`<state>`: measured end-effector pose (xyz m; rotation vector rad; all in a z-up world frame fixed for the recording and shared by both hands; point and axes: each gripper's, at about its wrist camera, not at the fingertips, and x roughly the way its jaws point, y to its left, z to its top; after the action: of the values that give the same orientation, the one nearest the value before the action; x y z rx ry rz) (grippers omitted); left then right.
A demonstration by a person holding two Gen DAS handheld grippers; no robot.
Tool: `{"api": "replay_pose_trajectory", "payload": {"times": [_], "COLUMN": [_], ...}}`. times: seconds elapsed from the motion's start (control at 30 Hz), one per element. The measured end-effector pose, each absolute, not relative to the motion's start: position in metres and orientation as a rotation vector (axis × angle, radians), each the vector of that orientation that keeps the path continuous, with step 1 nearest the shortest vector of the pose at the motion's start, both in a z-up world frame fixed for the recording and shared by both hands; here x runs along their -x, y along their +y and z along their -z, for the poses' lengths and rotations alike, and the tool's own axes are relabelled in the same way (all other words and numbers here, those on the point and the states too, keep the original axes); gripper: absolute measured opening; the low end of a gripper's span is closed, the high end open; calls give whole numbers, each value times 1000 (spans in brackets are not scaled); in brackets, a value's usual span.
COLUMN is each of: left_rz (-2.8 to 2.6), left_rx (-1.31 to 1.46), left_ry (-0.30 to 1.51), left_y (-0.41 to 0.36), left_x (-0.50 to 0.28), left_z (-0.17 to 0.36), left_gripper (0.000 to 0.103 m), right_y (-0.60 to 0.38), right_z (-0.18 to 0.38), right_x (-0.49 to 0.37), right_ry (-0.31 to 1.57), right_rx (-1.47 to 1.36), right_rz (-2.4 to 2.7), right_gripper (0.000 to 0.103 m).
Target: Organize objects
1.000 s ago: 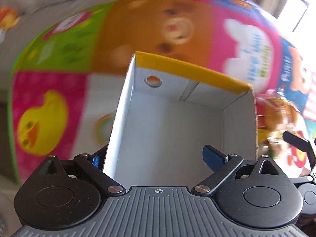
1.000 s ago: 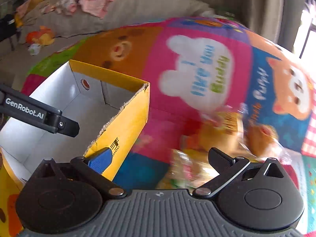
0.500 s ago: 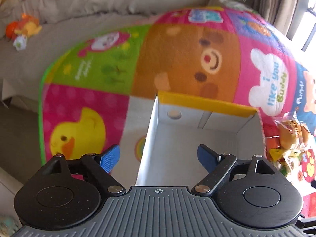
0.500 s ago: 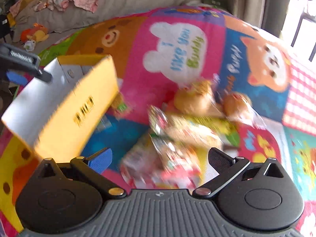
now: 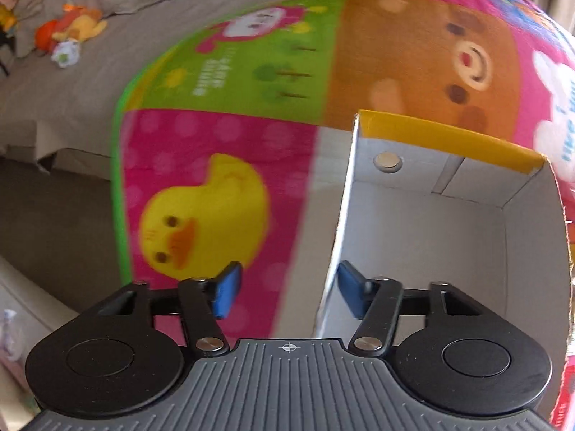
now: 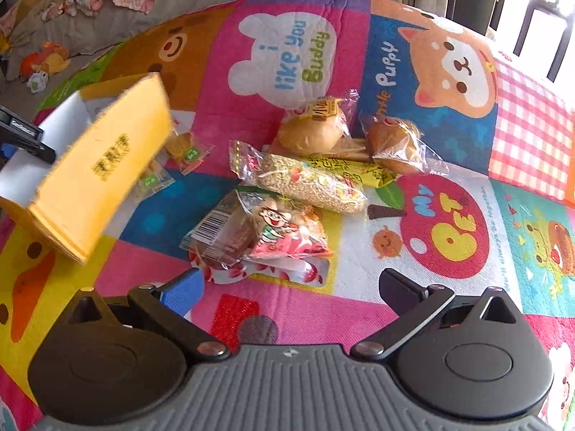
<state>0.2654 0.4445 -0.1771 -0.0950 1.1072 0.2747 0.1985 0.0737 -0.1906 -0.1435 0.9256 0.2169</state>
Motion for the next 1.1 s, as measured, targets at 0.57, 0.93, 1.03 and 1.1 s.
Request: {"api": "replay_pose_trajectory", "payload": {"times": [0.57,0.93,1.03,1.1], "left_rz": [-15,-37,-33,-35], "left_rx": [50,90,113,131], "left_ry": [1152,1189,1200,1206], "left_y": [404,442,455,462], "left_x": [-274,-245,-239,-234], "left_z": [185,177,179,180], "left_gripper": [12,8,8,8], "right_y": [70,120,146,165], "right_z": [219,196,192,192], "right_x": [-169,-210,-240,-262], "right_ry": [1097,894,825,786], "right_rx": [28,277,328,371], "right_rz": [-166,-312,-369,-410], "right_gripper": [103,103,103,103]}}
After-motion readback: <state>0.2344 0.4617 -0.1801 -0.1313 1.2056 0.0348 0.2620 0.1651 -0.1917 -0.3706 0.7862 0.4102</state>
